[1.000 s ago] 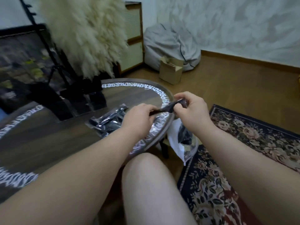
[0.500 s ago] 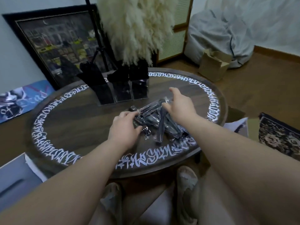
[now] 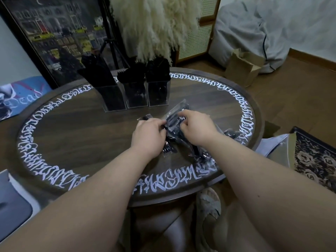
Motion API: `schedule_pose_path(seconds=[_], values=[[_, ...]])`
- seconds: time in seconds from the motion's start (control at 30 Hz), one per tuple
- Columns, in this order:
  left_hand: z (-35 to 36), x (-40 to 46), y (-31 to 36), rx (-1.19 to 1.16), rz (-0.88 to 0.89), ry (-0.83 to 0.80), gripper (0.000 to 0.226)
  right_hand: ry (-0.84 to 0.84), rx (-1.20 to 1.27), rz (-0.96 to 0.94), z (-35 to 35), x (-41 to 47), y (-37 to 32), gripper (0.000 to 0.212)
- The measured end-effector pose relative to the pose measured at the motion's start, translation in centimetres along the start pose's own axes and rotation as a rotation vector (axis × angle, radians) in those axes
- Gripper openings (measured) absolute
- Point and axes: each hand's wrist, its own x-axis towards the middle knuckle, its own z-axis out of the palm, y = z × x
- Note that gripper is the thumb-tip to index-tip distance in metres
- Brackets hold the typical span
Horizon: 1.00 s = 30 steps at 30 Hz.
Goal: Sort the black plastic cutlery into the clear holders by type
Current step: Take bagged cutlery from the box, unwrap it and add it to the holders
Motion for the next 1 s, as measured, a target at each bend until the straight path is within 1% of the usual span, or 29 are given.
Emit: schedule_pose_path(seconds=[0.1, 0.2, 0.27, 0.37, 0.47, 0.57, 0.63, 0.7, 0.77, 0.87, 0.93, 1.0], values=[[-0.8, -0.1, 0.3, -0.175, 0.059, 0.059, 0.036, 0.011, 0.11, 0.026, -0.2, 0.0, -0.8, 0.033], [-1.7, -0.8, 0.6, -0.323, 0.113, 0.093, 0.037, 0.054, 0.262, 0.056, -0.4, -0.1, -1.7, 0.035], [-2.3, -1.2, 0.4, -0.351, 0.121, 0.074, 0.036, 0.086, 0.39, 0.093, -0.3, -0.1, -2.0, 0.035], [-3.2, -2.1, -0.3, -0.296, 0.065, -0.009, 0.032, 0.11, 0.556, 0.151, 0.1, -0.3, -2.4, 0.037], [-4.0, -2.5, -1.3, -0.252, 0.009, 0.016, 0.026, 0.12, 0.516, 0.163, 0.2, -0.5, -3.1, 0.049], [-5.2, -2.7, -2.6, -0.248, -0.059, 0.073, 0.02, 0.093, 0.554, 0.155, 0.1, -0.9, -4.0, 0.06], [-5.9, -3.0, -3.3, -0.263, -0.082, 0.095, 0.017, 0.032, 0.574, 0.162, -0.5, -0.9, -4.5, 0.065], [-6.2, -3.3, -3.7, -0.296, -0.093, 0.122, 0.017, -0.076, 0.551, 0.134, -1.4, -0.9, -5.2, 0.067], [-6.5, -3.4, -4.0, -0.28, -0.097, 0.176, 0.02, -0.179, 0.493, 0.069, -2.1, -1.0, -5.9, 0.059], [-7.0, -3.5, -4.6, -0.099, -0.04, 0.3, 0.027, -0.223, 0.431, -0.044, -1.8, -1.0, -7.4, 0.037], [-7.6, -3.7, -4.8, 0.067, 0.008, 0.275, 0.036, -0.209, 0.433, -0.116, -0.9, -1.1, -8.3, 0.024], [-8.1, -3.9, -5.2, 0.212, 0.019, 0.18, 0.037, -0.164, 0.448, -0.161, 0.3, -1.2, -8.7, 0.019]])
